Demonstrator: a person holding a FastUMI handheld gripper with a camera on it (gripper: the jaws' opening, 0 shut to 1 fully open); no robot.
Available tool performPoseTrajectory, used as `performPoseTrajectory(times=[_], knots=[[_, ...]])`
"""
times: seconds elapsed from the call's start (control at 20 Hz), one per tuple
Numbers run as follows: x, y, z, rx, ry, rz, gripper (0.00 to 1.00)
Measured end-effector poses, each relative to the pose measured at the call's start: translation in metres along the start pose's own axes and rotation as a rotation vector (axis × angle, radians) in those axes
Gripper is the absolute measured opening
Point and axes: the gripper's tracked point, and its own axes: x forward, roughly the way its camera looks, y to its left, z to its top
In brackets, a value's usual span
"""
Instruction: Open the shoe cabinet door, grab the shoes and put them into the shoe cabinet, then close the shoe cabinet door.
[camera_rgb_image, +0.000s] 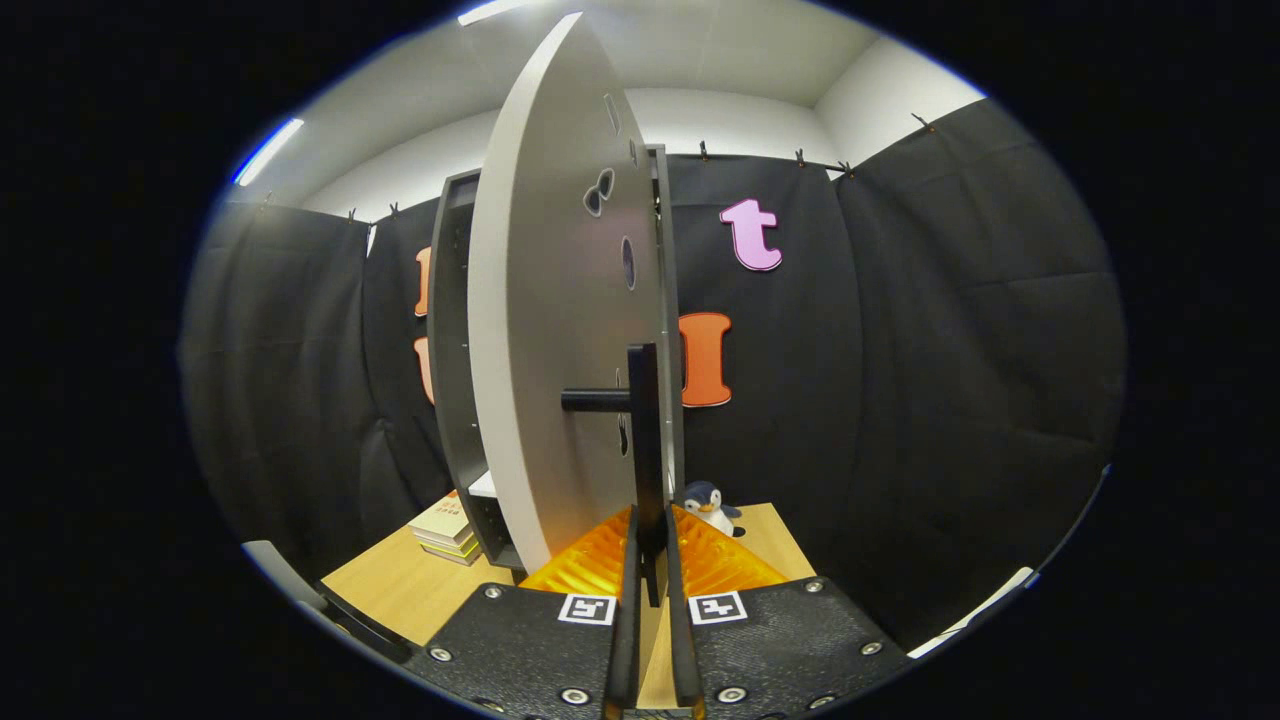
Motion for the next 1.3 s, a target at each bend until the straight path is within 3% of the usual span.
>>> performPoseTrajectory(times=[0.2, 0.55, 0.8, 1.1, 1.3], knots=[[-0.007, -0.015, 0.006, 0.008, -0.005, -0.042, 0.11], [-0.033, -0.042, 0.022, -0.012, -0.035, -0.213, 0.09], [-0.05, -0.017, 0.018, 0.013, -0.041, -0.288, 0.06], [-0.045, 0.044, -0.014, 0.027, -0.016, -0.316, 0.06], [-0.023, 0.102, -0.058, 0.092, 0.045, -0.218, 0.09]])
